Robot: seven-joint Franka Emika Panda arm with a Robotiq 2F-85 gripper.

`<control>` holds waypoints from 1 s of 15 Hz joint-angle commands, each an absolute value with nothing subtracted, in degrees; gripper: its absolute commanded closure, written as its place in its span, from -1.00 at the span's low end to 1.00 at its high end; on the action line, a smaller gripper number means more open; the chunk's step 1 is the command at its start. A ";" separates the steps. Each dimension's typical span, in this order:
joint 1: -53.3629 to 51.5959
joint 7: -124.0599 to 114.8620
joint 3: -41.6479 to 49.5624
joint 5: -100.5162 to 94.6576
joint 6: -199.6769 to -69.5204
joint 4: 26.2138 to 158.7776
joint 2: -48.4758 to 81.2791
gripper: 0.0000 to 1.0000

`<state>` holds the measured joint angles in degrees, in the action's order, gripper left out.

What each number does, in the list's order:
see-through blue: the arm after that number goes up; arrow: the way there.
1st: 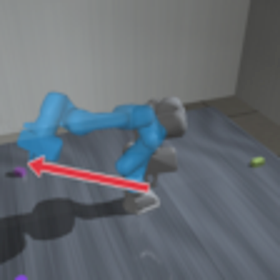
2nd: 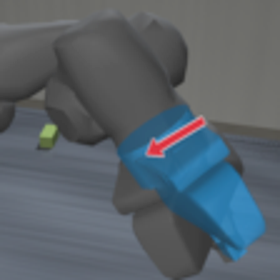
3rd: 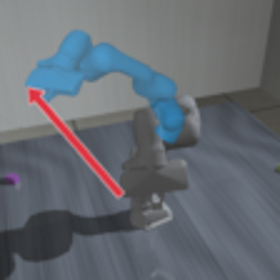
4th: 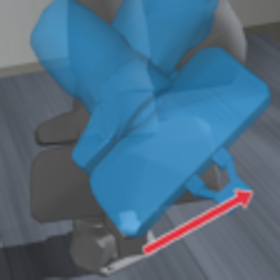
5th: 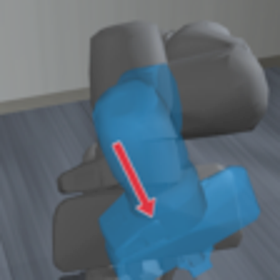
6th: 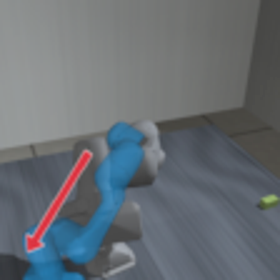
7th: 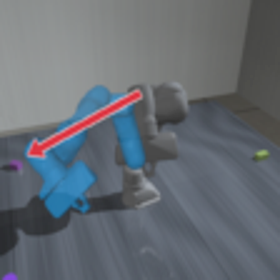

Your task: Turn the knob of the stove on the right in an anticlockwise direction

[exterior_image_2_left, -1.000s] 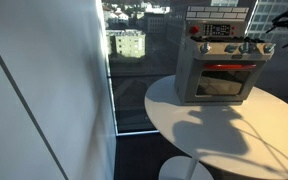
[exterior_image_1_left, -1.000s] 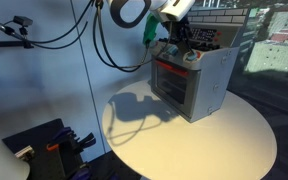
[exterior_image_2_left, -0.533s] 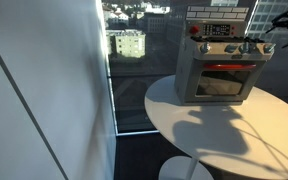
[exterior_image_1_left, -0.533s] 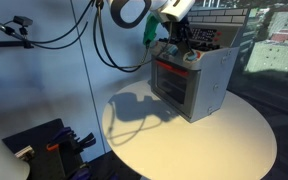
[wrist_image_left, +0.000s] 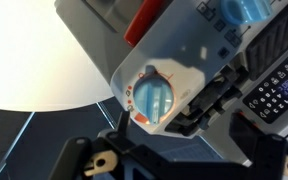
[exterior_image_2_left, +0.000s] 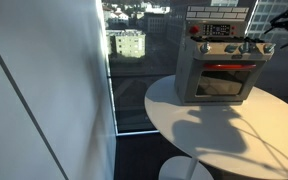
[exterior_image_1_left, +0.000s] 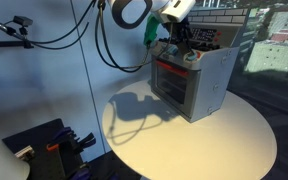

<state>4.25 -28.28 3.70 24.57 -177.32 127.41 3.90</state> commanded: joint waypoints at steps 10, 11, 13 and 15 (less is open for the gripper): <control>3.88 -27.89 3.45 25.46 -177.50 124.05 6.24 -1.00; 3.86 -27.89 3.45 25.46 -177.48 123.98 6.31 -1.00; 3.85 -27.90 3.49 25.45 -177.44 123.82 6.52 -1.00; 3.86 -27.89 3.50 25.45 -177.46 123.67 6.73 -1.00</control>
